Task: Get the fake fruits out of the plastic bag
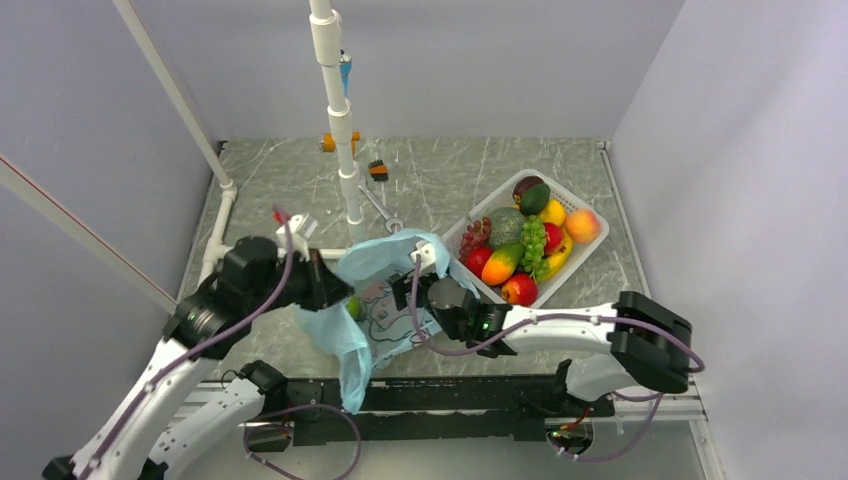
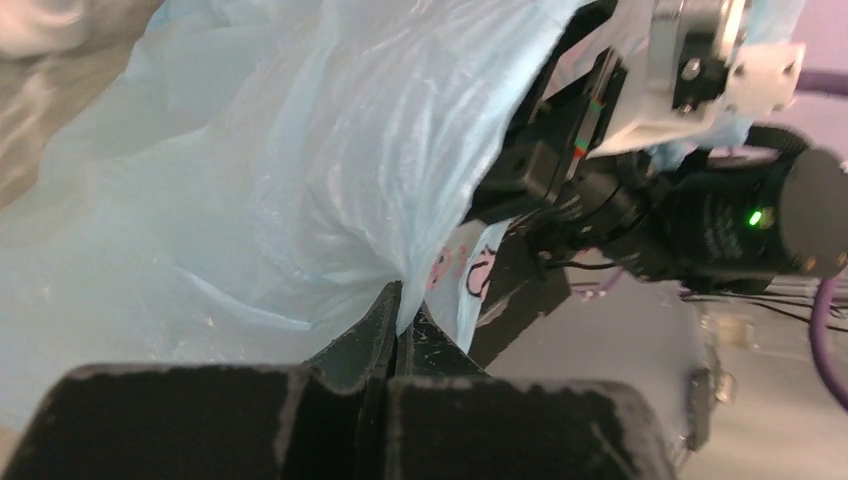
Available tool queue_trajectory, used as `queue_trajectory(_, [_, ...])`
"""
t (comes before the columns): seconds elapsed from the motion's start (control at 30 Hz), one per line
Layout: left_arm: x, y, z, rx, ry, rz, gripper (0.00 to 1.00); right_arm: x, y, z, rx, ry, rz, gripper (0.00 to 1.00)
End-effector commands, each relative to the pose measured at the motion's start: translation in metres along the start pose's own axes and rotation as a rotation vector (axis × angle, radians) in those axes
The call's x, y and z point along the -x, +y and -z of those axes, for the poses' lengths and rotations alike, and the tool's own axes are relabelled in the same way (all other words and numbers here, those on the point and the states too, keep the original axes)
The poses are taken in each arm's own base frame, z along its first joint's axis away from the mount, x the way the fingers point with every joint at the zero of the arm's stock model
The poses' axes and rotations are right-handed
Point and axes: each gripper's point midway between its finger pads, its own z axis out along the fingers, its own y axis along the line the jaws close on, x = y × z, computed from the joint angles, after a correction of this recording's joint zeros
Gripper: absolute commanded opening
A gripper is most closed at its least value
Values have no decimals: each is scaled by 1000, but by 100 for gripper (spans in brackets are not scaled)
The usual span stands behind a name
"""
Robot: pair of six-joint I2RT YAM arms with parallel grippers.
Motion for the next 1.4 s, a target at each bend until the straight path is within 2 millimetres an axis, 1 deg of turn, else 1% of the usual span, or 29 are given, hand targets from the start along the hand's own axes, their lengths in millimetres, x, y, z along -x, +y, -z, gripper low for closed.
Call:
queue_trajectory(0.0, [40, -69, -21, -293, 15, -46, 0, 6, -50, 25, -235, -3, -84, 83])
queue_trajectory(0.03, [44, -77, -25, -317, 27, -52, 0, 6, -57, 32, -256, -8, -102, 83])
queue_trajectory(0.07, [50, -85, -28, -322, 31, -71, 0, 7, -59, 37, -243, -14, -111, 83])
queue_trajectory(0.1, [51, -88, -29, -310, 39, -93, 0, 8, -56, 41, -202, -19, -101, 83])
queue_trajectory(0.13, [51, -83, -32, -264, 39, -111, 0, 8, -48, 43, -135, -24, -85, 85])
queue_trajectory(0.17, [46, -77, -34, -227, 55, -120, 0, 9, -34, 45, -39, -24, -58, 86])
queue_trajectory(0.2, [37, -68, -37, -191, 80, -122, 0, 10, -20, 47, 52, -23, -32, 87])
queue_trajectory(0.23, [26, -56, -39, -155, 108, -118, 0, 8, -5, 51, 136, -9, -25, 87])
queue_trajectory(0.27, [11, -42, -41, -113, 136, -110, 0, 7, 6, 53, 191, 4, -32, 87])
queue_trajectory(0.33, [-19, -11, -39, -28, 183, -84, 0, 3, 21, 55, 255, 20, -61, 87])
queue_trajectory(0.4, [-45, 14, -33, 33, 203, -54, 0, -1, 31, 54, 289, 27, -78, 87])
queue_trajectory(0.47, [-63, 26, -24, 47, 202, -29, 0, -3, 39, 49, 305, 35, -80, 87])
queue_trajectory(0.53, [-72, 37, -17, 66, 176, -9, 0, -4, 49, 42, 329, 44, -75, 88])
queue_trajectory(0.6, [-68, 34, -9, 42, 118, -5, 0, -3, 60, 35, 350, 48, -77, 88])
queue_trajectory(0.63, [-65, 32, -6, 31, 98, -10, 0, -8, 64, 29, 348, 61, -73, 89])
queue_trajectory(0.67, [-62, 32, -4, 33, 80, -13, 0, -5, 66, 26, 342, 57, -83, 91])
queue_trajectory(0.7, [-60, 34, -2, 49, 73, -13, 0, -9, 69, 22, 332, 70, -85, 93])
queue_trajectory(0.77, [-60, 38, -2, 76, 76, -13, 0, -7, 76, 18, 345, 85, -90, 94])
queue_trajectory(0.9, [-61, 37, -7, 81, 110, -25, 0, 1, 109, 28, 492, 70, -101, 95])
queue_trajectory(0.97, [-60, 39, -10, 91, 121, -44, 0, 0, 114, 23, 483, 88, -150, 93])
queue_trajectory(1.03, [-55, 38, -12, 97, 122, -63, 0, -5, 110, 10, 394, 115, -212, 85])
queue_trajectory(1.1, [-51, 37, -15, 96, 116, -80, 0, -9, 100, -5, 269, 141, -281, 84])
queue_trajectory(1.17, [-46, 34, -17, 86, 102, -102, 0, -12, 97, -16, 203, 140, -314, 84])
queue_trajectory(1.23, [-39, 32, -17, 80, 74, -121, 0, -13, 97, -25, 173, 118, -302, 84])
queue_trajectory(1.37, [-22, 29, -10, 97, 16, -142, 0, -24, 84, -39, 78, 64, -276, 91])
